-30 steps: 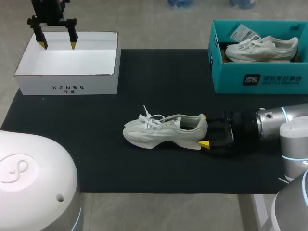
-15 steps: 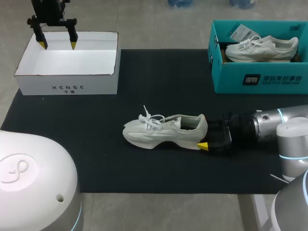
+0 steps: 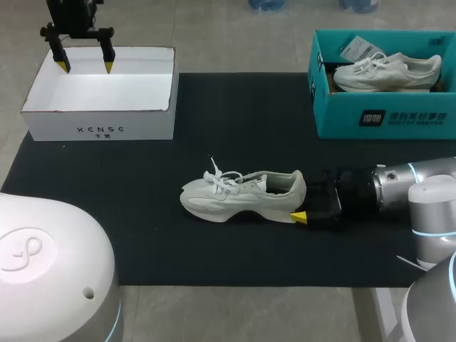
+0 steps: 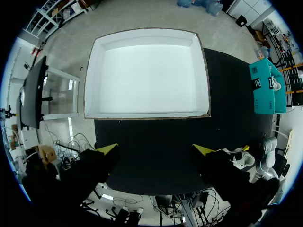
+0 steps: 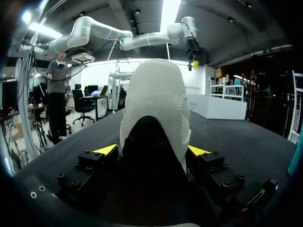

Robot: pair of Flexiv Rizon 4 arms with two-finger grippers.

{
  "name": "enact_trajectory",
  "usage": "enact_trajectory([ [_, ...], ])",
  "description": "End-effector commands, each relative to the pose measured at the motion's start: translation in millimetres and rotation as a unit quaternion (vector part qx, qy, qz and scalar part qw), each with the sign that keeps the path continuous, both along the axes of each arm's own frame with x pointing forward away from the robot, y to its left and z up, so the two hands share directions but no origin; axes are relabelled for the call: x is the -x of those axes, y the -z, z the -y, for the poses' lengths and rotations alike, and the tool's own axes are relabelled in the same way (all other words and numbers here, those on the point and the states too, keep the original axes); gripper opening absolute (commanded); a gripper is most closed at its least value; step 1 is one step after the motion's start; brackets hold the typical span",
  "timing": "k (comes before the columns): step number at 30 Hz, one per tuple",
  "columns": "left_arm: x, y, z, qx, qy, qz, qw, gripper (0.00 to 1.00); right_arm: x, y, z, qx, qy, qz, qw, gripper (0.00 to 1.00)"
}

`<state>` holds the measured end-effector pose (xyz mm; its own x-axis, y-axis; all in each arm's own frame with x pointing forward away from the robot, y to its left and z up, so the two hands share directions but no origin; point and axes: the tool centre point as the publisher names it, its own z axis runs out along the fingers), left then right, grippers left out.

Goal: Take the shoe out of the shoebox, open the shoe tongue, remove and reinsert the insole, then place the shoe into the shoebox

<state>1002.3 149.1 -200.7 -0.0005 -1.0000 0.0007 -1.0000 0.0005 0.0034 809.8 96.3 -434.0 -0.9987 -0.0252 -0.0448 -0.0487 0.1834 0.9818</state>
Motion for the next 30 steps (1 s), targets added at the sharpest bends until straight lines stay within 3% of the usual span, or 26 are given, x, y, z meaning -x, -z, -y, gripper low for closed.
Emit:
enact_trajectory([
  [1,0.6,-0.4,-0.1,0.000,0.000,0.000,1.000,1.00,-1.0,5.7,-4.1,0.000,-0.002,-0.001,1.000,0.00],
  [4,3.7,-6.2,1.7,0.013,0.006,-0.005,1.000,1.00,-1.0,5.7,-4.1,0.000,-0.002,-0.001,1.000,0.00],
  [8,39.1,-17.3,25.3,0.039,0.010,0.008,0.999,1.00,-1.0,5.7,-4.1,0.000,-0.002,-0.001,1.000,0.00],
  [14,95.2,6.8,76.1,0.028,0.028,-0.002,0.999,1.00,-1.0,5.7,-4.1,0.000,-0.002,-0.001,1.000,0.00],
  [19,129.0,20.2,103.0,0.029,0.058,0.012,0.998,1.00,-1.0,5.7,-4.1,0.000,-0.002,-0.001,1.000,0.00],
  [30,163.5,40.3,146.5,0.007,0.099,0.011,0.995,1.00,-1.0,5.7,-4.1,0.000,-0.002,-0.001,1.000,0.00],
])
